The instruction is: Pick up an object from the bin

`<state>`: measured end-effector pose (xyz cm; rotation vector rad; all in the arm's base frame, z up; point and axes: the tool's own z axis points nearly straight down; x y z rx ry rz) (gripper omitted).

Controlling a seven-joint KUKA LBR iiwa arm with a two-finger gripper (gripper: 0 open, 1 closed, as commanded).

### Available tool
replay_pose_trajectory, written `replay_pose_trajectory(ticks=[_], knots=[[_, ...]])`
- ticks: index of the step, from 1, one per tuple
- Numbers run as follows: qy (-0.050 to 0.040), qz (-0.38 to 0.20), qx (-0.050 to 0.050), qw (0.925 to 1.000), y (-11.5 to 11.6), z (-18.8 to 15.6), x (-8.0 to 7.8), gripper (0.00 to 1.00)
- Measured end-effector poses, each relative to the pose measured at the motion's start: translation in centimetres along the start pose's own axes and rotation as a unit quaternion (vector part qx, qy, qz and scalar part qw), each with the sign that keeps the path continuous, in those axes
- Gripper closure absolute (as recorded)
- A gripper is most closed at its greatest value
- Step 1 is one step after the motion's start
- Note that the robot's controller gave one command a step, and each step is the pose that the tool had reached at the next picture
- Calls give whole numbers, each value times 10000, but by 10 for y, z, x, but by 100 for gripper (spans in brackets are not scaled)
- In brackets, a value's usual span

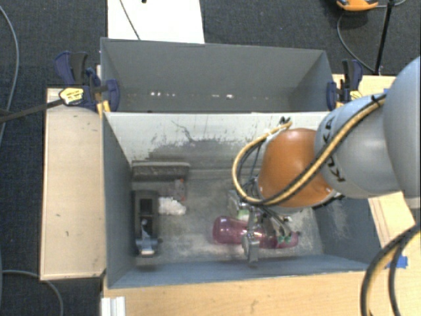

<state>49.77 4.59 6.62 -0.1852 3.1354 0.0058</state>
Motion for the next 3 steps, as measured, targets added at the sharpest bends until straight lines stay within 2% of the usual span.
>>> replay_pose_trajectory(ticks=[1, 2, 3], knots=[[-99, -151, -19, 9998, -19, -8, -11, 100], [-99, -146, -20, 9998, -19, -8, -11, 100], [-112, -369, -21, 9993, -11, -135, -14, 100]])
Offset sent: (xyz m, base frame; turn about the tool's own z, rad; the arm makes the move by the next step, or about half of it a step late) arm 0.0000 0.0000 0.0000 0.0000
